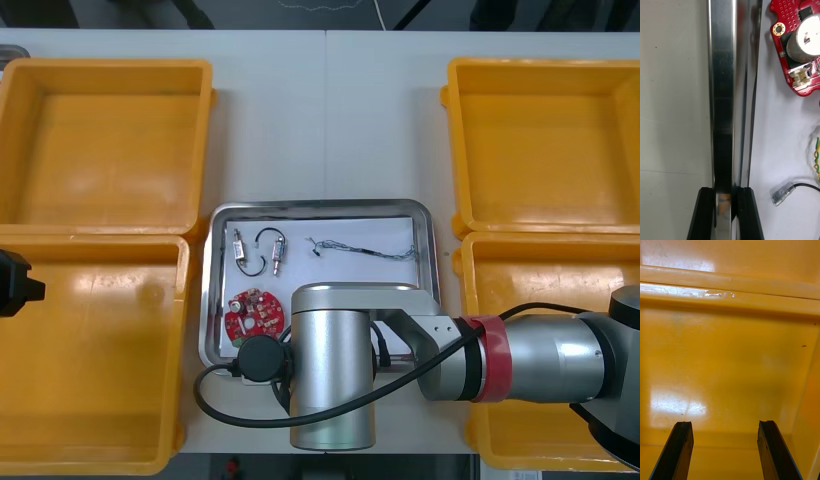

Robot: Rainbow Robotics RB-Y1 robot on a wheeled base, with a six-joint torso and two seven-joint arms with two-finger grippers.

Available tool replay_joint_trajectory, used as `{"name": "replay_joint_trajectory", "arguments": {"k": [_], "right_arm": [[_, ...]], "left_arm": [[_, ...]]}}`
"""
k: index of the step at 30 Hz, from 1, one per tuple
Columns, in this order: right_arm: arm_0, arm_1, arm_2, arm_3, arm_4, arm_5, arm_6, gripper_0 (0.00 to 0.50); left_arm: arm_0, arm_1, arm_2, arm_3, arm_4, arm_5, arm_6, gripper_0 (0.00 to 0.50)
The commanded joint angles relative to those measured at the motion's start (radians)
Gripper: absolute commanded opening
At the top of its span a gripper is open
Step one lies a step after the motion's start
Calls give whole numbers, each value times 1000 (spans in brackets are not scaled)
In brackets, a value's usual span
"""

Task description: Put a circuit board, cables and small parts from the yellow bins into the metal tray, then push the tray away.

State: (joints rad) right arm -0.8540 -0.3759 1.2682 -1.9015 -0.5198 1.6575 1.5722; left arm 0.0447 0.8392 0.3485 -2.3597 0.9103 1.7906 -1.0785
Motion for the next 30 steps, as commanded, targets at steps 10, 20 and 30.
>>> {"name": "replay_joint_trajectory", "arguments": {"k": [10, 20, 30], "right_arm": [[-11, 9, -21, -39, 52, 7, -46, 0], [-108, 12, -32, 10, 40, -4, -41, 0], [-223, 14, -32, 67, -14, -7, -38, 0]], "left_arm": [[-13, 38, 29, -30, 9, -11, -77, 500], [-13, 38, 29, -30, 9, -11, -77, 500], [-13, 38, 29, -30, 9, -11, -77, 500]]}}
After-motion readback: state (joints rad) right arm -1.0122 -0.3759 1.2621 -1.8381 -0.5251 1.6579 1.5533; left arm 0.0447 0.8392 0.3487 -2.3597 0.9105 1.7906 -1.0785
